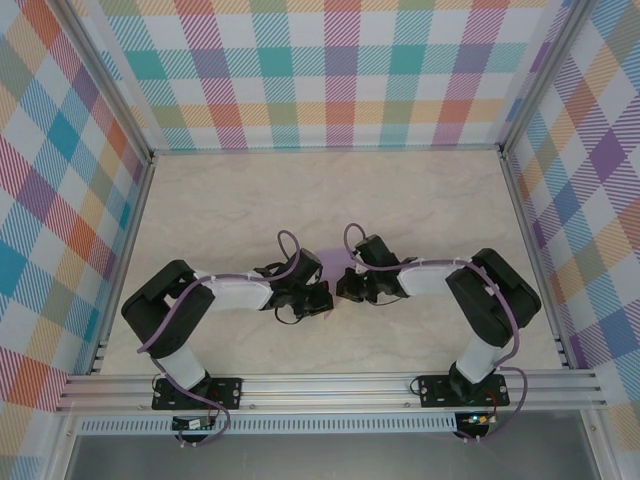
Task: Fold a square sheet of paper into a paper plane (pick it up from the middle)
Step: Third fold the triangle at the center of the table.
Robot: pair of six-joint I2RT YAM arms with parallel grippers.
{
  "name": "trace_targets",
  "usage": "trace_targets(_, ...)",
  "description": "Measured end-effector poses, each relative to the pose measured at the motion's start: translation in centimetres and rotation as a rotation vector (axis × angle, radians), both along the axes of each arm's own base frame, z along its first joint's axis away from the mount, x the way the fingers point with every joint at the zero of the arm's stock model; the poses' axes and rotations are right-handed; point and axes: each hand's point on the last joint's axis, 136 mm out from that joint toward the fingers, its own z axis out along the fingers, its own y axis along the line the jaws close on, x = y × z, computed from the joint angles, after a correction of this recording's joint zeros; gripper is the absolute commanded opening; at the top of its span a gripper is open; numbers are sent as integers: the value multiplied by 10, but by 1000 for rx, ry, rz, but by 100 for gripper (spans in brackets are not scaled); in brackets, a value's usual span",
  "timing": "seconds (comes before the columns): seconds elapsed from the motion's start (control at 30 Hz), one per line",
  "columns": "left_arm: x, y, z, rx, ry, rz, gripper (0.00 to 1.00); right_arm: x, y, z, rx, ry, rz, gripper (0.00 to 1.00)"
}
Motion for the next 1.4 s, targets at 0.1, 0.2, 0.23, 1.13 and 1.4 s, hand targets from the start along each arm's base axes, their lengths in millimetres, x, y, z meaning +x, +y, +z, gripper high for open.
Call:
trace_targets(0.1, 1, 0, 0, 4, -7, -4, 0, 12, -13, 0, 6, 5, -37, 0)
trace_targets(0.2, 1, 1, 0, 11, -20, -21, 0, 28, -33, 1, -8, 1, -101, 0)
trace_targets(0.23, 1, 1, 0, 13, -27, -30, 0, 33, -41, 2, -23, -7, -127, 0)
trace_targets(1.13, 7, 2, 5, 3, -56, -90, 0, 12, -6, 1, -33, 24, -56, 0)
trace_targets(1.4, 22, -15, 4, -49, -47, -50, 0, 13, -6, 1, -35, 28, -64, 0)
